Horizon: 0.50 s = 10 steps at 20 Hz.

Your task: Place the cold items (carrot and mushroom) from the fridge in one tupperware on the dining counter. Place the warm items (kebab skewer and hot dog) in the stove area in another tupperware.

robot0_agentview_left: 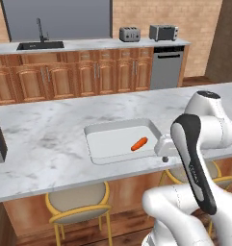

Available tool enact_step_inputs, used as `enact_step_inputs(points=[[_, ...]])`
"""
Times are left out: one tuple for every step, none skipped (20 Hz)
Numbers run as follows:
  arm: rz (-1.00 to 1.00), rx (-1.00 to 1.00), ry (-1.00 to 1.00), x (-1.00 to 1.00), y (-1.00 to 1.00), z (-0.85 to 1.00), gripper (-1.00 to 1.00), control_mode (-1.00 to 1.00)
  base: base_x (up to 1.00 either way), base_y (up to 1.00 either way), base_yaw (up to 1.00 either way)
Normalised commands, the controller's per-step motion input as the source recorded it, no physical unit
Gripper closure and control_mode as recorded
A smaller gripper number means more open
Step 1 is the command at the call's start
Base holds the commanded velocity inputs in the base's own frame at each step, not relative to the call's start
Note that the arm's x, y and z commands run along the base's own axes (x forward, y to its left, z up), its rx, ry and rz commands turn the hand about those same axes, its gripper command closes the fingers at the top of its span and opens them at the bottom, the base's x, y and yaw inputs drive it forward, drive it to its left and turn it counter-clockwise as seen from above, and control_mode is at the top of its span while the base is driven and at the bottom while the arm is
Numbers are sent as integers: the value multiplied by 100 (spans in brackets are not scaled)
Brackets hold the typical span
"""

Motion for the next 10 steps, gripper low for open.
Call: enact_step_inputs(points=[[0, -3, 22, 2, 0, 0, -100, -100, 0, 0, 0], [0, -6, 23, 0, 0, 0, -100, -100, 0, 0, 0], [0, -13, 23, 0, 0, 0, -100, -100, 0, 0, 0], [-1, -18, 21, 0, 1, 0, -100, -100, 0, 0, 0], [-1, -24, 13, 0, 0, -12, -100, -100, 0, 0, 0], [-3, -27, 6, 0, 1, -19, -100, -100, 0, 0, 0], [-3, -27, 0, 0, 1, -25, -100, -100, 0, 0, 0], [-3, -22, 0, 0, 0, -25, -100, -100, 0, 0, 0], [0, 0, 0, 0, 0, -6, -100, -100, 0, 0, 0], [0, 0, 0, 0, 0, 0, -100, -100, 0, 0, 0]])
